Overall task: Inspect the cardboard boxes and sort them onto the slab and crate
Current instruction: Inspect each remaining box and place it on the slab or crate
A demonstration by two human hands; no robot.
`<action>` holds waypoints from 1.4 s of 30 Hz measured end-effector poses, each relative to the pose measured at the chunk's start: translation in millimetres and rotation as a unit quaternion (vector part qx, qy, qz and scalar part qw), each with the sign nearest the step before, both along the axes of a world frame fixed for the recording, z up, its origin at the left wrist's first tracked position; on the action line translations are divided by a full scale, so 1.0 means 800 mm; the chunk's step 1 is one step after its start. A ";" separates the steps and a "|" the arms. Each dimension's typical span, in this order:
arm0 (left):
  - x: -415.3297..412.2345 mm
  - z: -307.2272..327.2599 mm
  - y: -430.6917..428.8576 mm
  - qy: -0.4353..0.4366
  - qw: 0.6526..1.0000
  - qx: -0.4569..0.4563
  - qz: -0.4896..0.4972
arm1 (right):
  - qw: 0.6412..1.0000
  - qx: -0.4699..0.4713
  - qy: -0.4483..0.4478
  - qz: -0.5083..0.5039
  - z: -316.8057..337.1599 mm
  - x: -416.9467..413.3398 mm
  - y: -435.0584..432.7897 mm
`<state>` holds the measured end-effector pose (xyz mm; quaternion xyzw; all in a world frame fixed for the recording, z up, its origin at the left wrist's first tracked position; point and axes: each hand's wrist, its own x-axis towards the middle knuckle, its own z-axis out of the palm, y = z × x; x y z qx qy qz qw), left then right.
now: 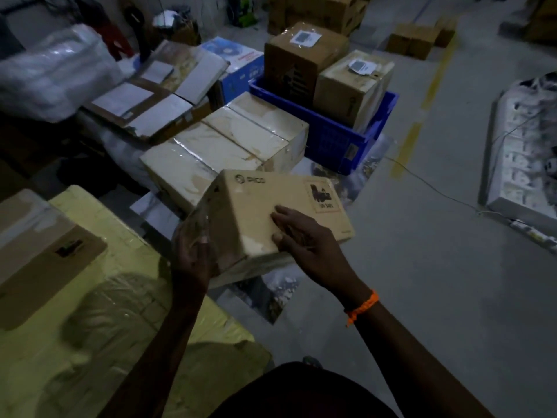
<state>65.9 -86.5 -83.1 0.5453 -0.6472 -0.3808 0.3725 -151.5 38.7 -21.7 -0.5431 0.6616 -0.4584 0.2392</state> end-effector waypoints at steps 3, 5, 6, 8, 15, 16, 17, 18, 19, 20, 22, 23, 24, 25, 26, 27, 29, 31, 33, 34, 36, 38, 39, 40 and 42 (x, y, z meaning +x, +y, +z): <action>0.005 0.020 0.007 0.035 0.999 0.021 -0.019 | 0.995 0.029 0.019 -0.091 -0.025 0.000 -0.015; 0.006 0.028 0.013 0.063 0.996 0.060 -0.007 | 0.983 0.098 0.082 -0.133 -0.032 -0.023 -0.024; 0.007 0.030 0.017 0.067 0.995 0.075 -0.004 | 0.975 0.140 0.111 -0.130 -0.035 -0.039 -0.026; 0.010 0.033 0.025 0.076 0.992 0.099 -0.001 | 0.967 0.184 0.141 -0.107 -0.039 -0.071 -0.028; -0.009 0.011 0.041 0.111 0.972 0.204 -0.027 | 0.973 0.150 -0.104 -0.140 -0.031 -0.127 -0.030; -0.012 0.005 0.045 0.110 0.970 0.211 -0.044 | 0.972 0.146 -0.094 -0.159 -0.036 -0.128 -0.025; -0.014 -0.006 0.047 0.099 0.969 0.220 -0.059 | 0.972 0.143 -0.071 -0.175 -0.041 -0.127 -0.018; -0.016 -0.014 0.049 0.085 0.969 0.223 -0.070 | 0.970 0.140 -0.052 -0.192 -0.048 -0.126 -0.010; -0.017 -0.024 0.048 0.080 0.970 0.215 -0.084 | 0.968 0.134 -0.039 -0.207 -0.051 -0.123 -0.001; -0.018 -0.034 0.045 0.077 0.972 0.202 -0.096 | 0.968 0.124 -0.021 -0.218 -0.056 -0.121 0.007; -0.026 -0.031 0.042 0.043 0.982 0.158 -0.099 | 0.967 0.106 0.049 -0.228 -0.061 -0.119 0.016; -0.031 -0.025 0.041 0.008 0.990 0.107 -0.095 | 0.964 0.099 0.106 -0.222 -0.063 -0.120 0.016; -0.038 -0.014 0.040 -0.046 0.994 0.041 -0.090 | 0.959 0.092 0.172 -0.205 -0.065 -0.120 0.013; -0.046 -0.003 0.039 -0.118 0.988 -0.038 -0.088 | 0.951 0.093 0.237 -0.173 -0.065 -0.118 0.008; -0.056 0.007 0.038 -0.179 0.971 -0.128 -0.098 | 0.944 0.099 0.286 -0.129 -0.062 -0.111 0.002; -0.066 0.017 0.036 -0.226 0.945 -0.196 -0.133 | 0.942 0.107 0.308 -0.074 -0.058 -0.100 -0.005; -0.089 0.026 0.032 -0.292 0.903 -0.217 -0.229 | 0.940 0.117 0.318 0.033 -0.048 -0.074 -0.019; -0.106 0.020 0.026 -0.359 0.873 -0.171 -0.282 | 0.922 0.128 0.352 0.096 -0.050 -0.055 -0.033; -0.113 0.014 0.026 -0.408 0.851 -0.175 -0.280 | 0.906 0.152 0.383 0.092 -0.057 -0.052 -0.039; -0.114 0.013 0.028 -0.415 0.847 -0.183 -0.275 | 0.901 0.161 0.395 0.082 -0.062 -0.054 -0.040; -0.114 0.009 0.032 -0.422 0.843 -0.194 -0.271 | 0.894 0.166 0.410 0.070 -0.070 -0.056 -0.037; -0.113 0.006 0.031 -0.423 0.844 -0.198 -0.262 | 0.892 0.168 0.413 0.075 -0.072 -0.054 -0.037; -0.113 0.006 0.031 -0.424 0.844 -0.198 -0.261 | 0.893 0.170 0.410 0.075 -0.072 -0.053 -0.038; -0.114 0.007 0.029 -0.426 0.843 -0.197 -0.262 | 0.894 0.173 0.406 0.073 -0.071 -0.053 -0.040; -0.115 0.008 0.028 -0.428 0.842 -0.193 -0.265 | 0.893 0.182 0.405 0.076 -0.068 -0.055 -0.041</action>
